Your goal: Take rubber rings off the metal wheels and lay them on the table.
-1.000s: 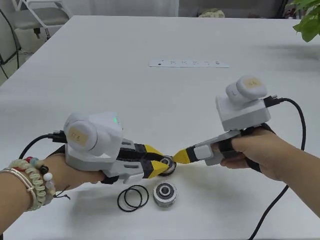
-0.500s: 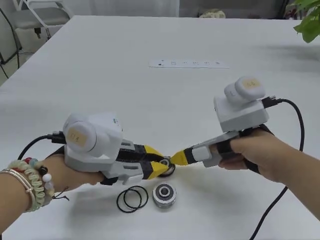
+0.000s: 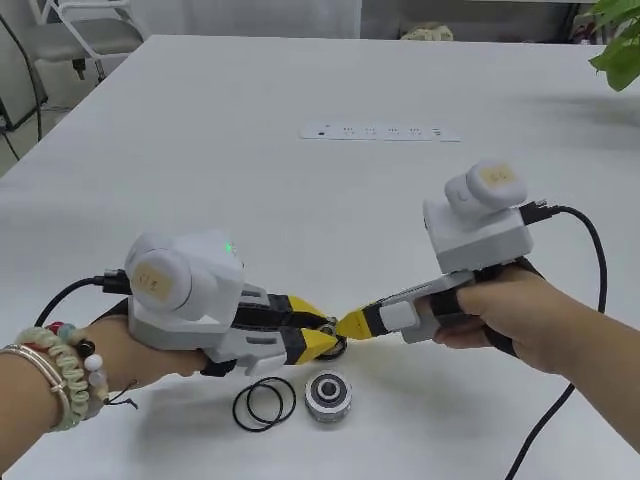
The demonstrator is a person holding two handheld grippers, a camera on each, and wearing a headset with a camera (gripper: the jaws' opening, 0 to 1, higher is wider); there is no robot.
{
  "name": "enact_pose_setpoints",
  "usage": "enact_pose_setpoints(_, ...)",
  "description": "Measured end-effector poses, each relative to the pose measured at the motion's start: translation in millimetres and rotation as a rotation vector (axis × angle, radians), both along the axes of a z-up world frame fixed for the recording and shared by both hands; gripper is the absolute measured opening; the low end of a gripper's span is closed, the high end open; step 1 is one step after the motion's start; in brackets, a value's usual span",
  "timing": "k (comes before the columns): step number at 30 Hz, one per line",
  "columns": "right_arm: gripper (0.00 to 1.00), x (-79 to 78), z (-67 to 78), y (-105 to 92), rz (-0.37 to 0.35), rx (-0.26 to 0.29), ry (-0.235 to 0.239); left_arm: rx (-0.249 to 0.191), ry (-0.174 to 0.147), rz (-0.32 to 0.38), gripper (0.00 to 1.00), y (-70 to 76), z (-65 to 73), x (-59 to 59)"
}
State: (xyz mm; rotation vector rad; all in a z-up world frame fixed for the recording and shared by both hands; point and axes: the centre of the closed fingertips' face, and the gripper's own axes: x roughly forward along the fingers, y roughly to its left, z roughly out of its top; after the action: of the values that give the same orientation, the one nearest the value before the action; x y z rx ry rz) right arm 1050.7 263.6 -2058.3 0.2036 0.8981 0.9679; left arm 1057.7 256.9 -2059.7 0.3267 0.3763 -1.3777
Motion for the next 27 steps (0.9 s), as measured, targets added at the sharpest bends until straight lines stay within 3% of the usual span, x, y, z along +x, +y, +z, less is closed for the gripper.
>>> enact_pose_setpoints(2, 0.00, -1.0, 3.6, 3.0, 0.005, 0.028, 0.001, -0.001, 0.000, 0.001, 0.08, -0.3, 0.1, 0.0)
enact_pose_setpoints(3, 0.00, 3.1, 17.4, 11.3, -0.014, 0.118, -0.012, -0.002, 0.000, 0.001, 0.08, -0.5, 0.1, 0.0)
enact_pose_setpoints(4, 0.00, 3.6, 19.3, 9.5, -0.023, 0.117, 0.002, -0.003, 0.001, 0.002, 0.08, -0.6, 0.1, 0.1)
enact_pose_setpoints(5, 0.00, 3.3, 15.5, 5.5, -0.012, 0.074, -0.002, -0.003, 0.001, 0.002, 0.08, -0.7, 0.2, 0.2)
enact_pose_setpoints(6, 0.00, 6.7, 13.5, 2.7, -0.011, 0.046, -0.042, -0.004, 0.001, 0.002, 0.08, -0.7, 0.2, 0.2)
enact_pose_setpoints(9, 0.00, 4.3, 14.0, 4.4, -0.018, 0.073, -0.018, -0.003, -0.001, 0.002, 0.08, -1.3, 0.2, 0.2)
enact_pose_setpoints(13, 0.00, 4.9, 8.8, -0.2, -0.035, 0.051, -0.008, -0.003, -0.003, 0.002, 0.08, -1.4, 0.4, -0.1)
enact_pose_setpoints(15, 0.00, 4.0, 4.3, -2.6, -0.039, 0.030, 0.000, 0.013, -0.025, -0.007, 0.08, -2.5, 0.7, -0.9)
enact_pose_setpoints(22, 0.00, 3.0, 0.8, -4.7, -0.045, 0.013, 0.005, 0.056, -0.011, -0.018, 0.08, -2.6, 1.2, -0.4)
enact_pose_setpoints(25, 0.00, 3.6, 1.6, -4.9, -0.046, 0.013, 0.002, 0.072, 0.013, -0.025, 0.11, -1.1, 2.0, -2.4)
enact_pose_setpoints(27, 0.00, 4.3, 2.4, -5.2, -0.049, 0.015, 0.000, 0.083, 0.002, -0.031, 0.12, 1.0, 4.3, -1.8)
